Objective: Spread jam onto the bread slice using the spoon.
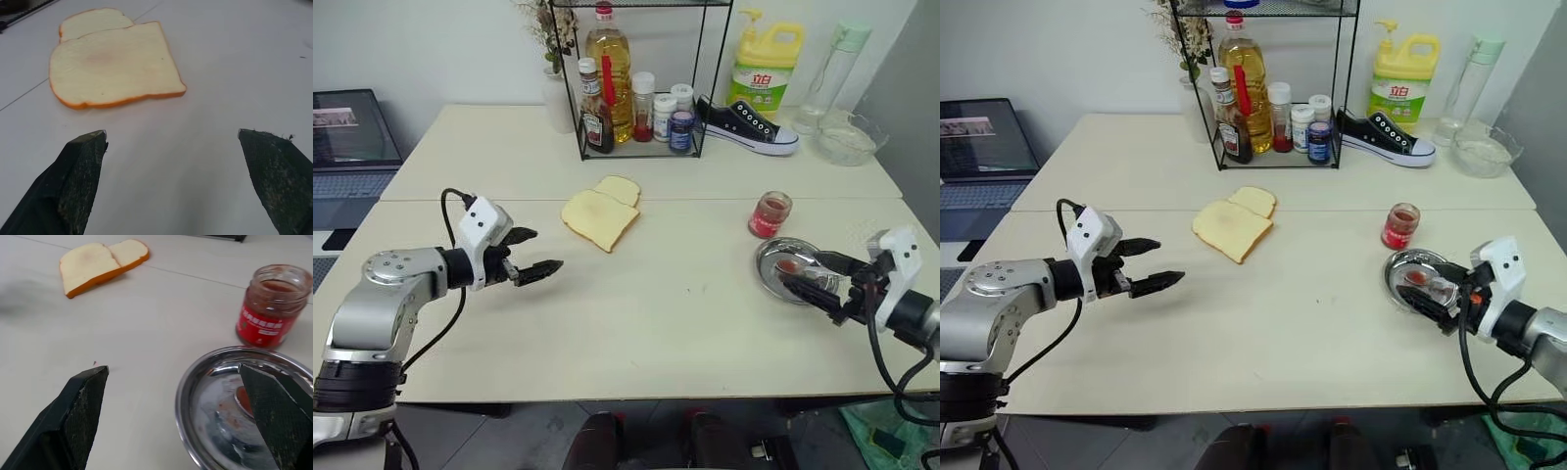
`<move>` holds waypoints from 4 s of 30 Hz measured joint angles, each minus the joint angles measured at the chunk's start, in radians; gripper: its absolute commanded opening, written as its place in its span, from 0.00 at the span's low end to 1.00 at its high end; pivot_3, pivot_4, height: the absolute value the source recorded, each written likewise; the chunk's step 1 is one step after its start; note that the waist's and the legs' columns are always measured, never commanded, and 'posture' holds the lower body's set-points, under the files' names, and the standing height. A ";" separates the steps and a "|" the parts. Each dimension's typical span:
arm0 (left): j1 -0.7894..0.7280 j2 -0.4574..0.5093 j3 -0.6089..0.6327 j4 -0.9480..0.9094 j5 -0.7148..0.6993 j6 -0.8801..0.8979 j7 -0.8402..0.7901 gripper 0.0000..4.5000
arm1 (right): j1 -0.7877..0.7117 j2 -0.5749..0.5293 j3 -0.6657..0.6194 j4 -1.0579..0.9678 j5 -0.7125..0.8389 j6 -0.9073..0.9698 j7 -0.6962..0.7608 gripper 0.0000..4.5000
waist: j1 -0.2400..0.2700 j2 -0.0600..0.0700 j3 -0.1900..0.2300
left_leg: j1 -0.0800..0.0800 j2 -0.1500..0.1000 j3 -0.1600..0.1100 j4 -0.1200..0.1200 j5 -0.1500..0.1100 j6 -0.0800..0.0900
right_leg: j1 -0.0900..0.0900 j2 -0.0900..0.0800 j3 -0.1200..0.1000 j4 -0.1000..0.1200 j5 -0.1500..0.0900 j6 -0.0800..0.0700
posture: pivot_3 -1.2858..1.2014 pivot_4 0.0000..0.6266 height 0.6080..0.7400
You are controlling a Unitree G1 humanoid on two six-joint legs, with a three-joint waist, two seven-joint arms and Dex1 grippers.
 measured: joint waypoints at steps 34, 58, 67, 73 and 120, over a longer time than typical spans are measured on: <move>-0.401 -0.425 0.043 0.826 0.123 -0.340 0.369 1.00 | -0.169 0.219 0.242 -0.048 -0.008 0.007 -0.201 0.99 | 0.002 -0.003 -0.001 | -0.002 -0.001 -0.001 0.002 0.000 0.000 | -0.002 0.000 -0.003 0.001 0.000 0.000 | 0.52 0.24 1.00; -0.491 -0.427 0.088 1.068 0.134 -0.510 0.278 0.01 | -0.177 0.216 0.237 -0.024 -0.029 -0.015 -0.212 1.00 | 0.000 -0.003 -0.001 | -0.002 -0.001 -0.001 0.002 0.000 0.000 | -0.002 0.000 -0.005 0.001 0.000 0.000 | 0.52 0.24 1.00; -0.444 -0.421 0.104 0.873 0.105 -0.380 0.271 0.01 | -0.177 0.225 0.239 -0.006 -0.052 -0.049 -0.196 1.00 | -0.001 -0.003 -0.001 | -0.002 -0.001 -0.001 0.002 0.000 0.000 | -0.002 0.000 -0.004 0.001 0.000 0.000 | 0.52 0.24 1.00; -0.269 -0.413 0.113 0.518 0.002 -0.123 0.266 0.01 | -0.161 0.234 0.236 -0.009 -0.067 -0.054 -0.202 1.00 | -0.008 -0.003 -0.001 | -0.002 -0.001 -0.001 0.002 0.000 0.000 | -0.002 0.000 -0.001 0.001 0.000 0.000 | 0.52 0.24 1.00; -0.563 -0.350 -0.084 1.142 0.131 -0.353 -0.050 0.99 | -0.120 0.206 0.173 -0.067 0.040 0.015 -0.197 1.00 | -0.011 -0.004 -0.001 | -0.003 -0.002 0.000 0.001 0.000 0.000 | -0.003 0.002 -0.004 0.001 0.000 0.000 | 0.52 0.24 1.00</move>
